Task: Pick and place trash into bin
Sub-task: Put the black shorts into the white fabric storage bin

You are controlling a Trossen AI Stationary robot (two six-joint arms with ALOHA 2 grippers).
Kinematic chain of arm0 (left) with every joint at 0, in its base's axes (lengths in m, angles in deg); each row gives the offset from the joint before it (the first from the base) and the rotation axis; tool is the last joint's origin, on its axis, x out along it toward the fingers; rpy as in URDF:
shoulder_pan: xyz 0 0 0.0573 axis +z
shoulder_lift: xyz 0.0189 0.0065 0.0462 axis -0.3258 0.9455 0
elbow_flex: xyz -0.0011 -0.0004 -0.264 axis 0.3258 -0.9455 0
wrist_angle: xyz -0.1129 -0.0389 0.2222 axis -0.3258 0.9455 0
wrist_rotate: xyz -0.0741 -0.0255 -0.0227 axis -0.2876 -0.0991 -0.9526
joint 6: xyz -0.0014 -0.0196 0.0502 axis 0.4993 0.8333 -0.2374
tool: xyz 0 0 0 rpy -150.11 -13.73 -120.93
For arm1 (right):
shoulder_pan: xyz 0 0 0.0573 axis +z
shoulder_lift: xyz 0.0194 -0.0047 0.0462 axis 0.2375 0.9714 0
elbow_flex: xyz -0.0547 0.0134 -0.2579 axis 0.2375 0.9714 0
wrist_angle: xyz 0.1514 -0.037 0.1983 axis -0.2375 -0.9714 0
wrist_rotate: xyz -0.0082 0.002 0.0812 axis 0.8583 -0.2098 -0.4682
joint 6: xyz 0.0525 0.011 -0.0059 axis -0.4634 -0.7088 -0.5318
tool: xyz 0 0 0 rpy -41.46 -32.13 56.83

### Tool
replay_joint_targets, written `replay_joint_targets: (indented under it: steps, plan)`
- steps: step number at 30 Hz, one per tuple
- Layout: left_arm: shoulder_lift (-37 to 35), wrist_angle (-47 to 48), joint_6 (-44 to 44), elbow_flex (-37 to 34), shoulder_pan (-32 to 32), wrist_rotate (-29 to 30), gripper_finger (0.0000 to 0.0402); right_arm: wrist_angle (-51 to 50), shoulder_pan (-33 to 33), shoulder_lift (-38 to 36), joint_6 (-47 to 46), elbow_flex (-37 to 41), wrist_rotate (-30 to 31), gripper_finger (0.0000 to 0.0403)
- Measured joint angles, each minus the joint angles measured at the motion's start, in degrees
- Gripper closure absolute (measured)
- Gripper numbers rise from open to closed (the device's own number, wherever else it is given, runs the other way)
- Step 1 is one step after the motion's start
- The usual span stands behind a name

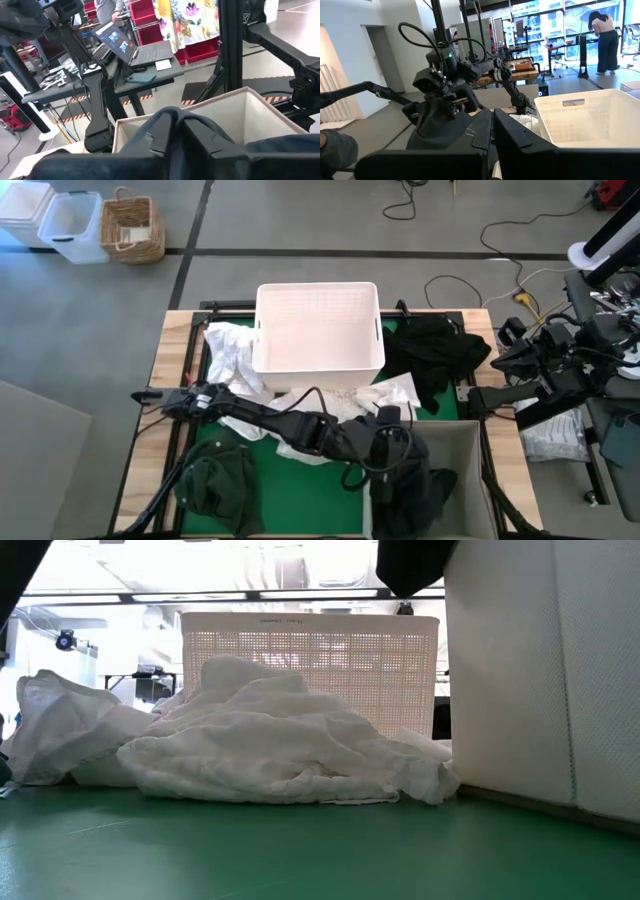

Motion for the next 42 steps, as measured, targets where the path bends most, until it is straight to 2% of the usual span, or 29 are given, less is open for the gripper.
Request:
replay_joint_targets:
  steps: [10, 14, 17, 24, 31, 33, 37, 42]
  plan:
    - [-0.01, 0.49, 1.88, 0.0, -0.06, 1.11, 0.0232, -0.02, 0.0, 0.0, 0.37, 0.0, 0.0, 0.039]
    - [-0.01, 0.52, 5.16, 0.0, -0.03, 6.47, 0.0181, -0.02, -0.01, 0.0, 0.35, 0.0, 0.0, 0.039]
    - [-0.22, 1.95, 11.16, 0.02, 0.04, 10.3, 0.0156, -0.02, 0.0, 0.0, 0.26, 0.0, 0.0, 0.039]
    - [-1.28, 7.82, 17.89, 0.11, -0.07, 5.69, 0.0151, -0.02, 0.0, 0.0, 0.17, 0.0, 0.0, 0.039]
    - [-1.3, 15.82, 26.42, 0.11, -0.24, 3.52, 0.0157, -0.06, -0.01, 0.0, 0.16, 0.06, 0.0, 0.039]
    - [-1.3, 16.61, 28.4, 0.11, -0.19, 1.02, 0.0157, -0.31, -0.01, 0.0, 0.17, 0.14, 0.0, 0.039]
    - [-1.64, 15.48, 29.63, 0.09, -0.23, -4.12, 0.0157, -0.43, -0.01, 0.0, 0.21, 0.59, 0.0, 0.039]
    - [-4.87, 17.39, 28.1, 0.09, -0.47, -7.2, 0.0157, -0.49, 0.0, 0.0, 0.17, 1.29, 0.0, 0.039]
